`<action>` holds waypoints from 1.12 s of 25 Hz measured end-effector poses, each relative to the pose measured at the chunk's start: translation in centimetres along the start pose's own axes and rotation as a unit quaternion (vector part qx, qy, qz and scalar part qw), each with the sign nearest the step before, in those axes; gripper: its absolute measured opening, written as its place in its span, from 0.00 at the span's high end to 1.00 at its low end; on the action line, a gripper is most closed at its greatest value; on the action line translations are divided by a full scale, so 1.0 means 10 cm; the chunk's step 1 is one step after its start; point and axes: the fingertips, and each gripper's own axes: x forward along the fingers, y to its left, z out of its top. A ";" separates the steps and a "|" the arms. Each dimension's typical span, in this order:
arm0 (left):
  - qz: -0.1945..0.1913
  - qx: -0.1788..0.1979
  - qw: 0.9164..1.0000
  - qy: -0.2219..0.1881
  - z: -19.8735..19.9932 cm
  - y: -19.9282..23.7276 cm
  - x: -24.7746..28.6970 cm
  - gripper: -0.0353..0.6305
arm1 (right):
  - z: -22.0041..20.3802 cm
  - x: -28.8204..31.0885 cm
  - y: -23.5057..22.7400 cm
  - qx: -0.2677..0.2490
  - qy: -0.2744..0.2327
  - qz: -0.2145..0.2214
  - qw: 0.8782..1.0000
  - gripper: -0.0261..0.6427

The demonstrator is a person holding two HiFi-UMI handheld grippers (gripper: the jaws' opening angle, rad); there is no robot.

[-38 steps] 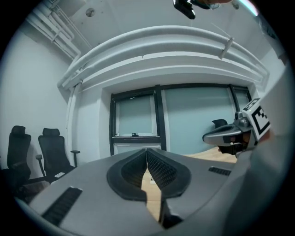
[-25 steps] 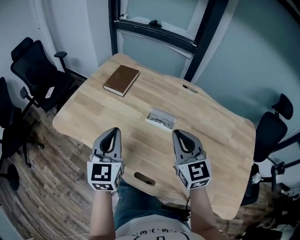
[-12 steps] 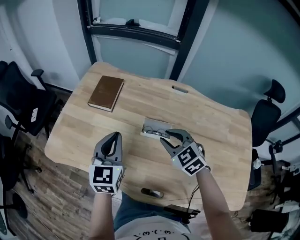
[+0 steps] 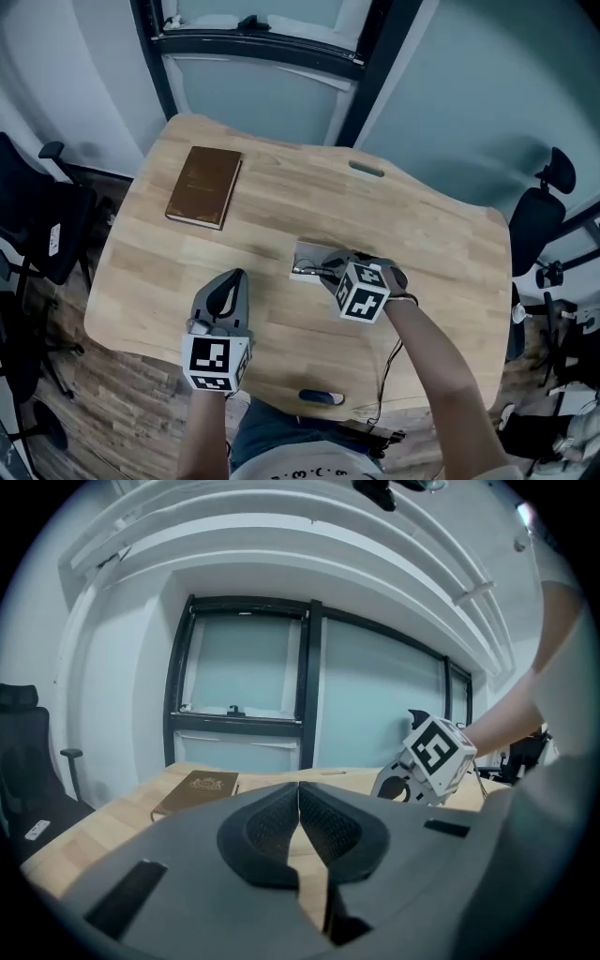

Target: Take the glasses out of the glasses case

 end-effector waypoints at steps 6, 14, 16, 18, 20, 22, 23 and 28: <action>-0.008 -0.007 1.000 0.016 -0.12 0.20 0.19 0.92 | -0.09 0.32 -0.04 -0.024 0.060 0.062 0.996 0.84; -0.022 -0.017 0.999 0.026 -0.21 0.26 0.37 0.92 | -0.17 0.55 -0.03 -0.027 0.094 0.110 0.989 0.88; -0.022 -0.021 0.999 0.027 -0.23 0.27 0.40 0.92 | -0.17 0.57 -0.02 -0.019 0.092 0.119 0.989 0.90; -0.020 -0.025 0.999 0.026 -0.24 0.28 0.42 0.92 | -0.16 0.56 -0.02 -0.008 0.087 0.124 0.988 0.91; -0.017 -0.030 0.999 0.026 -0.24 0.29 0.42 0.92 | -0.14 0.54 -0.03 -0.004 0.079 0.123 0.989 0.93; -0.016 -0.033 0.999 0.026 -0.23 0.29 0.43 0.92 | -0.15 0.49 -0.03 -0.006 0.075 0.116 0.990 0.93; -0.014 -0.034 0.999 0.025 -0.22 0.29 0.43 0.92 | -0.16 0.47 -0.03 -0.008 0.075 0.110 0.991 0.94; -0.008 -0.034 0.999 0.017 -0.14 0.27 0.43 0.92 | -0.11 0.28 -0.15 -0.007 0.056 0.066 0.996 0.94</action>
